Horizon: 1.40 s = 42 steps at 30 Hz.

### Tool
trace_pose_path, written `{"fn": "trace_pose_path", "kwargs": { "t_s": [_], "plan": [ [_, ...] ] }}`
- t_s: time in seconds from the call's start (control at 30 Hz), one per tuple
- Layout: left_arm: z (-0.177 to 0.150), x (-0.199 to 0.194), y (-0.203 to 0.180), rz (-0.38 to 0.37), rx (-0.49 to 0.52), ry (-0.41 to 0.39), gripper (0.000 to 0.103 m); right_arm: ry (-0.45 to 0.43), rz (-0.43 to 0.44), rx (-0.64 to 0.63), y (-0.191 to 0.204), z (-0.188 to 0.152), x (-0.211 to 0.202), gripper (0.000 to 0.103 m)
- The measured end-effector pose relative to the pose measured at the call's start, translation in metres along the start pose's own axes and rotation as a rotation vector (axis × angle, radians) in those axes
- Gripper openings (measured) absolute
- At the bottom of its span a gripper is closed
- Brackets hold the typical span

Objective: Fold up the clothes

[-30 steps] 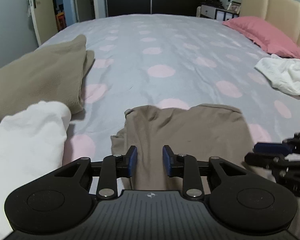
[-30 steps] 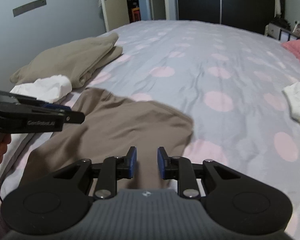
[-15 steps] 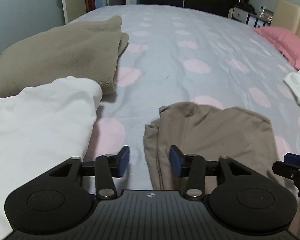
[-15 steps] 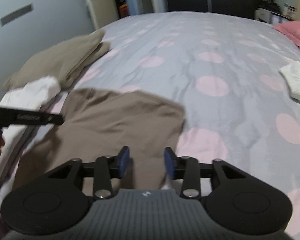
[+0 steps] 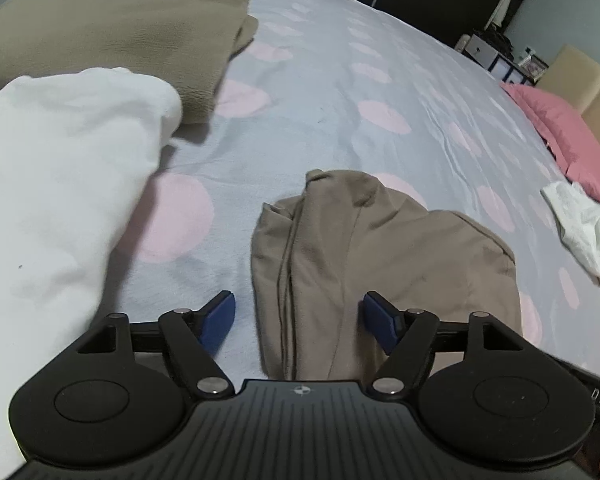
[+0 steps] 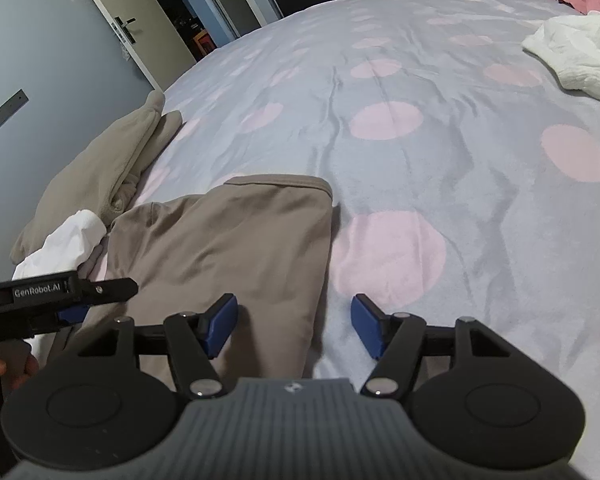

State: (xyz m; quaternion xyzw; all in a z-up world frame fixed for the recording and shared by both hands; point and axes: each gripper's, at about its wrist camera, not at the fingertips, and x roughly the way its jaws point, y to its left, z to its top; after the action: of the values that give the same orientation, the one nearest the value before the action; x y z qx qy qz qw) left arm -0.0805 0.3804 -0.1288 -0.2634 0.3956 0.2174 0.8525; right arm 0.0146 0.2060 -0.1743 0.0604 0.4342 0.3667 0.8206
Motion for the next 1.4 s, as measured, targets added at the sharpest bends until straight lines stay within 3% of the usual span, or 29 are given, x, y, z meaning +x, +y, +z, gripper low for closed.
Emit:
{"fn": "trace_pose_path", "kwargs": {
  "t_s": [0.13,0.27,0.47,0.7,0.93,1.27,1.33,1.4],
  "plan": [
    [0.000,0.006,-0.008,-0.013,0.045,0.004,0.068,-0.001,0.007,-0.005,0.002,0.001,0.006,0.067],
    [0.000,0.012,-0.018,-0.021,0.095,0.004,0.060,-0.002,0.012,0.009,0.003,0.004,0.014,0.064],
    [0.002,0.015,-0.022,-0.045,0.136,-0.002,0.039,0.004,-0.004,0.032,0.015,0.011,0.028,0.039],
    [0.003,0.015,-0.025,-0.052,0.163,-0.019,0.021,0.017,-0.042,0.058,0.022,0.016,0.032,0.024],
    [0.000,0.013,-0.030,-0.041,0.187,-0.029,0.018,0.014,-0.027,0.069,0.020,0.017,0.028,0.020],
    [0.003,0.012,-0.023,-0.055,0.123,0.004,0.028,0.042,0.002,0.101,0.009,0.018,0.027,0.023],
    [0.003,0.013,-0.024,-0.056,0.129,0.003,0.028,0.042,0.012,0.099,0.007,0.018,0.027,0.023],
    [0.002,0.012,-0.024,-0.059,0.137,-0.003,0.021,0.040,0.022,0.094,0.007,0.018,0.027,0.023]
  ]
}}
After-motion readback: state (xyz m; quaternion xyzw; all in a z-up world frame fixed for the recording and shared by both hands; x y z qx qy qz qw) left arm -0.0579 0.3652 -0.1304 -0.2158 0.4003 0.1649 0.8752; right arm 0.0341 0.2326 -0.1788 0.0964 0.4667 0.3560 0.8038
